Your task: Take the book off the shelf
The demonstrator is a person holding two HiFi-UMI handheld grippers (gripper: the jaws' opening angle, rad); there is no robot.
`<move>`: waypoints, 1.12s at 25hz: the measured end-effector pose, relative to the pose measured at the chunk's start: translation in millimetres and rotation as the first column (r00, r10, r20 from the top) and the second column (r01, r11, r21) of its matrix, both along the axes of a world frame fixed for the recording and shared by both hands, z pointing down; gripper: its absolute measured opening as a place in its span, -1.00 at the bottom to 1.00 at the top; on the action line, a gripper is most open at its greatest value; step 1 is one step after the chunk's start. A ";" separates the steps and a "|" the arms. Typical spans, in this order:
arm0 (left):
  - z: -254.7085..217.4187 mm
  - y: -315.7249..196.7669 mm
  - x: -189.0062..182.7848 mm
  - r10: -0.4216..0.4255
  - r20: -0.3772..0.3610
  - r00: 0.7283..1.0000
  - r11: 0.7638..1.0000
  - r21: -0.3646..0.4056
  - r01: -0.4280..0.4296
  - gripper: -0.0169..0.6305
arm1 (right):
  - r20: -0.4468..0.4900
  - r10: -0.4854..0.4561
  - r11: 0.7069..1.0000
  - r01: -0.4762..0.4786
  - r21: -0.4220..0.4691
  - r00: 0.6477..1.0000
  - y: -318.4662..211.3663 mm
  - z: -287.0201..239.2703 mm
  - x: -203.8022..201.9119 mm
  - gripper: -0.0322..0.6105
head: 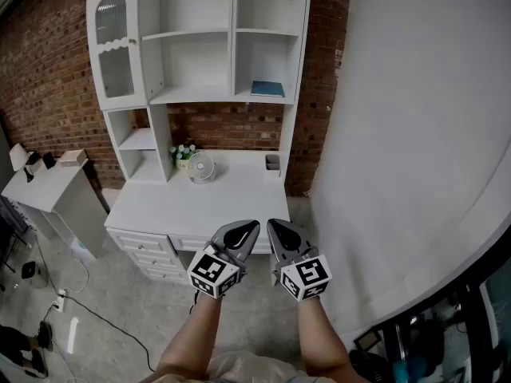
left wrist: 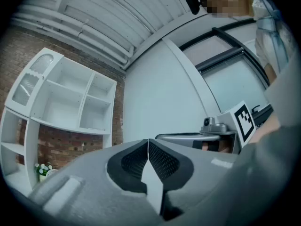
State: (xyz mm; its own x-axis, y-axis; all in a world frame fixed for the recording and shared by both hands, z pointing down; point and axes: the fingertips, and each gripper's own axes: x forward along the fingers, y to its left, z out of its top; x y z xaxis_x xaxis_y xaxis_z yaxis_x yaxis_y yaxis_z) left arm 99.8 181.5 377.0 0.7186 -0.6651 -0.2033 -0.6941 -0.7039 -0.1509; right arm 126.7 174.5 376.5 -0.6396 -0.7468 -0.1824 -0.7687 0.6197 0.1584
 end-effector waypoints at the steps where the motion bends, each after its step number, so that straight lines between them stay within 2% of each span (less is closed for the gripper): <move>1: -0.1 -0.8 1.5 0.003 0.000 1.000 1.000 0.000 -0.003 -0.91 | -0.003 -0.004 1.000 0.004 0.000 1.000 -0.3 0.2 -1.1 -0.86; 15: 0.2 0.9 22.8 0.042 0.006 0.999 0.999 0.001 -0.042 -0.91 | -0.025 0.010 1.000 -0.010 -0.007 1.000 1.8 4.6 7.4 -0.86; 21: 0.0 3.7 22.8 0.042 -0.024 0.999 0.999 -0.011 -0.042 -0.91 | 0.026 -0.022 0.999 0.023 -0.023 0.999 9.2 3.7 9.6 -0.85; 28: 7.5 4.3 27.9 0.041 -0.021 0.999 0.999 -0.018 -0.042 -0.91 | -0.019 -0.019 0.999 0.018 -0.029 1.000 10.6 12.4 13.5 -0.85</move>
